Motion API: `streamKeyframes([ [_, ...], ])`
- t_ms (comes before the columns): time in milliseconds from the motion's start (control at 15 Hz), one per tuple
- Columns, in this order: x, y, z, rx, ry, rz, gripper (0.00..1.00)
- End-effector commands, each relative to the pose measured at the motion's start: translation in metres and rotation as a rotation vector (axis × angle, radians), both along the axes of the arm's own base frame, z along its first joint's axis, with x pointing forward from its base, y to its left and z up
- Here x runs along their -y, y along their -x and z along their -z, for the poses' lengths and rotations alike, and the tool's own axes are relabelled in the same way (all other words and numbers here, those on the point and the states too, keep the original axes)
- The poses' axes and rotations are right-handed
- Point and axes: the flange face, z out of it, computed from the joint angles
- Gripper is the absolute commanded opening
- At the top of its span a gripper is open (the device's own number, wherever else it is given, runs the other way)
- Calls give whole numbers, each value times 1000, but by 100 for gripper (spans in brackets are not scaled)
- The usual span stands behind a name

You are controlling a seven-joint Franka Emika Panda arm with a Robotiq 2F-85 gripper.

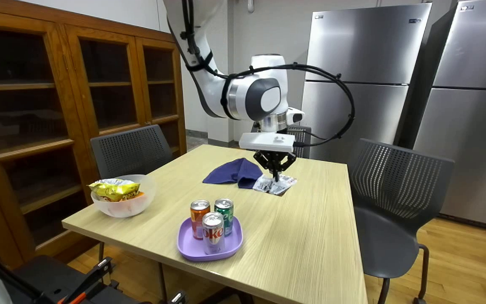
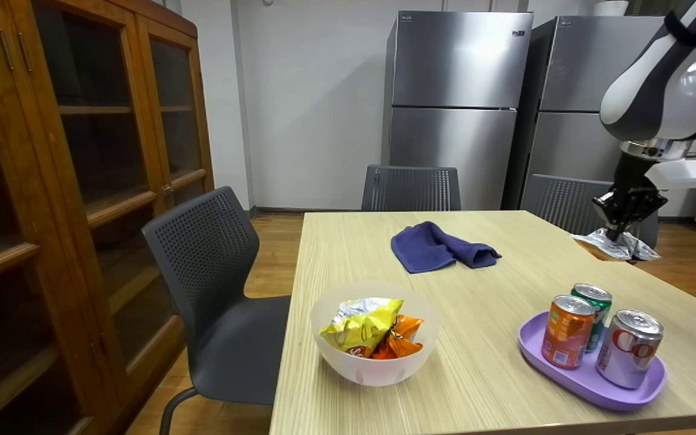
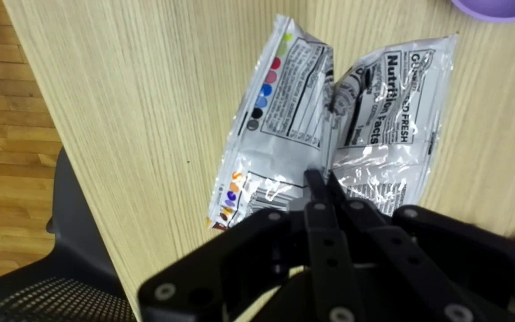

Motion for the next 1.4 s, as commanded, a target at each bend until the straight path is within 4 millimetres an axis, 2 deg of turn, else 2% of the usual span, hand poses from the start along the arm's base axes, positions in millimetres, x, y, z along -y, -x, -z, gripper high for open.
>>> streamKeyframes([
  [0, -42, 16, -20, 31, 27, -84, 0],
  [667, -160, 47, -39, 75, 73, -372, 0],
  [1333, -268, 103, -44, 94, 86, -634, 0],
])
